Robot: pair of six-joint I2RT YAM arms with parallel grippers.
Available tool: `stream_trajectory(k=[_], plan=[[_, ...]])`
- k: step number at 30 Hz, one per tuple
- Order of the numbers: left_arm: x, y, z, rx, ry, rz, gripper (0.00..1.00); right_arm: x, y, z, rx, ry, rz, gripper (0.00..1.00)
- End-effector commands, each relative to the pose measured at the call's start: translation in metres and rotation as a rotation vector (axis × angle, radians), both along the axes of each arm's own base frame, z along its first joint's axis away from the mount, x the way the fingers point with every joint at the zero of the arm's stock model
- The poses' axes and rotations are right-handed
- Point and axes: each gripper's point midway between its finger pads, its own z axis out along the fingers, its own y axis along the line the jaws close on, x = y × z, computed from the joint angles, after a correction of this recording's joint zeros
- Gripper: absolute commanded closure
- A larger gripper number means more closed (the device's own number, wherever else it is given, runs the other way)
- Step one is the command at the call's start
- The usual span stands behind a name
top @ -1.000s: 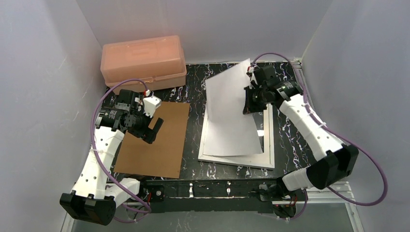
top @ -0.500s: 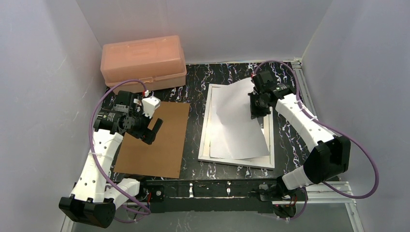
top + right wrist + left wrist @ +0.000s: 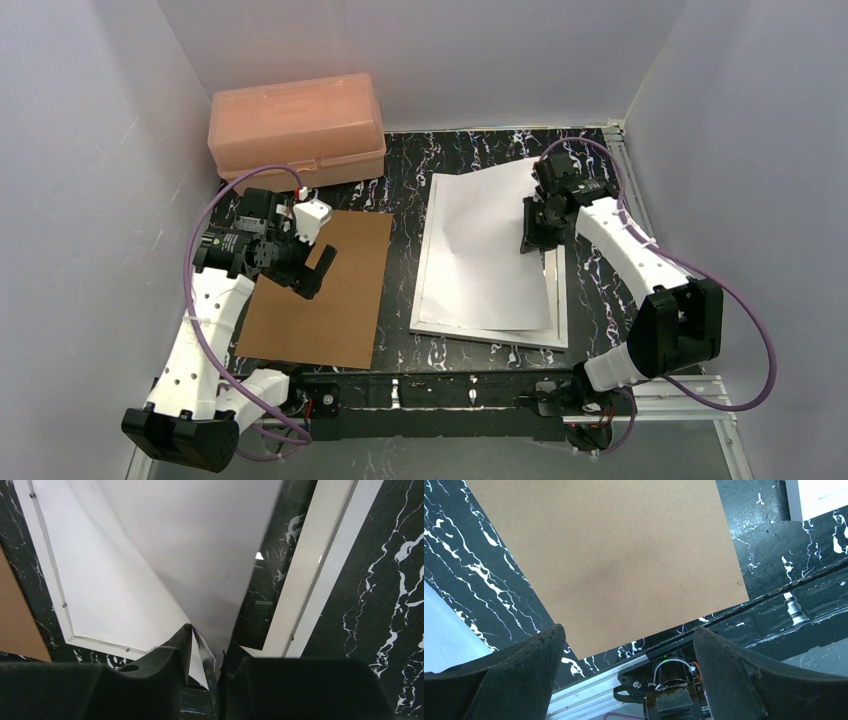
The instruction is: Put the photo into the frame
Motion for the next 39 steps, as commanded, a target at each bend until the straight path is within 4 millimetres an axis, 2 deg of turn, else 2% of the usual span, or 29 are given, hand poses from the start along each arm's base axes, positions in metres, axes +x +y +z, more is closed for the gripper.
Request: stream_trajectory(k=[1,9,16,18,25,26,29,30,39], plan=[[-0.008,0.002,0.004,-0.003,-0.004,-0.003,0.01,0.009,0.002,0.018,0.114,-0.056,-0.039,0.70],[-0.008,0.002,0.005,-0.002,-0.010,-0.009,0.01,0.009,0.007,0.022,0.191,-0.054,-0.042,0.71],[-0.008,0.003,0.005,0.003,-0.014,-0.010,0.02,0.006,0.011,0.014,0.212,-0.026,-0.026,0.68],[-0.008,0.003,0.006,0.004,-0.016,-0.010,0.02,0.006,0.009,0.012,0.199,-0.027,-0.037,0.61],[-0.008,0.002,0.008,0.001,-0.021,-0.014,0.02,0.006,0.004,0.011,0.173,-0.028,-0.047,0.49],[-0.008,0.002,0.008,-0.002,-0.021,-0.013,0.01,0.007,0.003,0.011,0.170,-0.032,-0.053,0.44],[-0.009,0.001,0.007,-0.009,-0.018,-0.015,0.02,0.014,0.004,0.022,0.182,-0.071,-0.064,0.19],[-0.009,0.000,0.007,-0.012,-0.020,-0.016,0.01,0.015,0.003,0.024,0.179,-0.079,-0.069,0.14],[-0.011,0.002,0.006,-0.005,-0.026,-0.016,0.02,0.011,-0.002,0.013,0.155,-0.042,-0.072,0.13]])
